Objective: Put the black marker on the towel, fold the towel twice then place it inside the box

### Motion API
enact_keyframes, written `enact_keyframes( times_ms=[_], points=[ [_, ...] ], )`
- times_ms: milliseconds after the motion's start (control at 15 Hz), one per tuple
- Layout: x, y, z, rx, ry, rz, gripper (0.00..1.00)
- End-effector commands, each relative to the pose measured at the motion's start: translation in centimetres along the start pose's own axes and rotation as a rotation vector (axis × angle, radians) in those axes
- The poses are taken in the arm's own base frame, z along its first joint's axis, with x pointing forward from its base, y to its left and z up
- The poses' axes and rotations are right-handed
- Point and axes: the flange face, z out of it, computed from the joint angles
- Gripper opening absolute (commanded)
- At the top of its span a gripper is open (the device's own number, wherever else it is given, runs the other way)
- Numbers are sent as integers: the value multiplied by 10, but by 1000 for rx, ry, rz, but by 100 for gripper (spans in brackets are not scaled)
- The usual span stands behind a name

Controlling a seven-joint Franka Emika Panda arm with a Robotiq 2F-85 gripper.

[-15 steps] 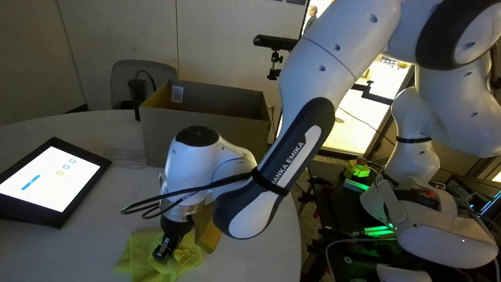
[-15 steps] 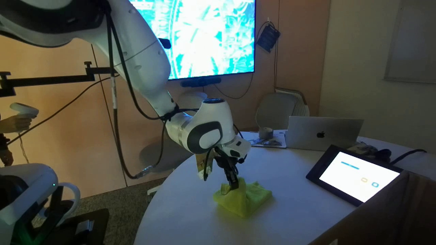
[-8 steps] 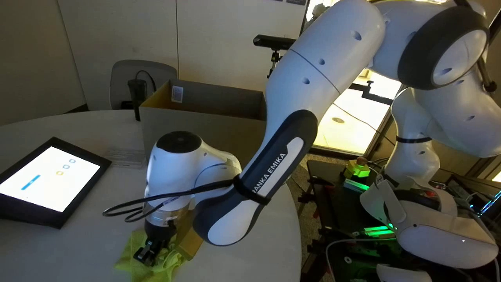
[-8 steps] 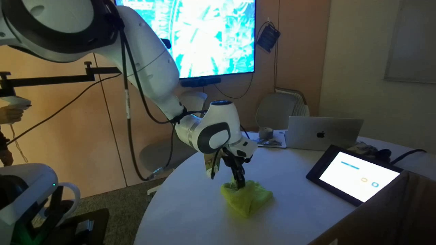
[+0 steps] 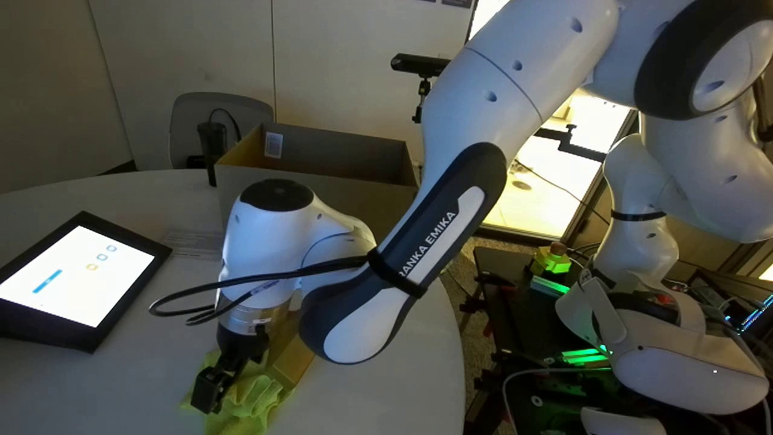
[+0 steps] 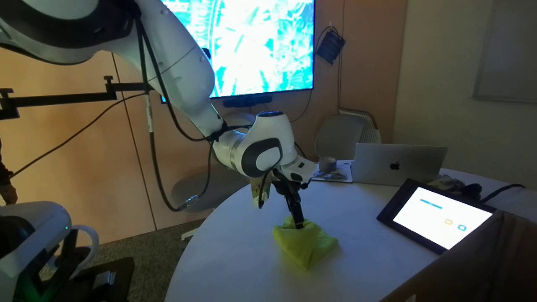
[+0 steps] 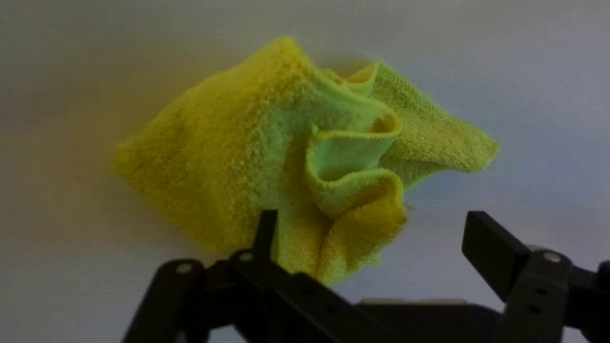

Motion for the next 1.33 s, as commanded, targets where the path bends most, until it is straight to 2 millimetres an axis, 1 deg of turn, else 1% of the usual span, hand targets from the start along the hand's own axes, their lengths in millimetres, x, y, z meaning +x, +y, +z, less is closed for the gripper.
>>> enact_keyframes(
  times_ms=[0, 133, 333, 533, 733, 1000, 1267],
  points=[
    [-14, 6, -39, -18, 20, -38, 100],
    [-21, 13, -48, -28, 19, -74, 100],
    [-31, 22, -46, -26, -2, -177, 100],
    [-39, 30, -32, -44, -22, -281, 100],
    [-40, 34, -14, -90, -13, -360, 100],
    [-36, 37, 6, -106, 1, -380, 100],
    [-34, 32, 22, -80, -5, -367, 100]
  ],
)
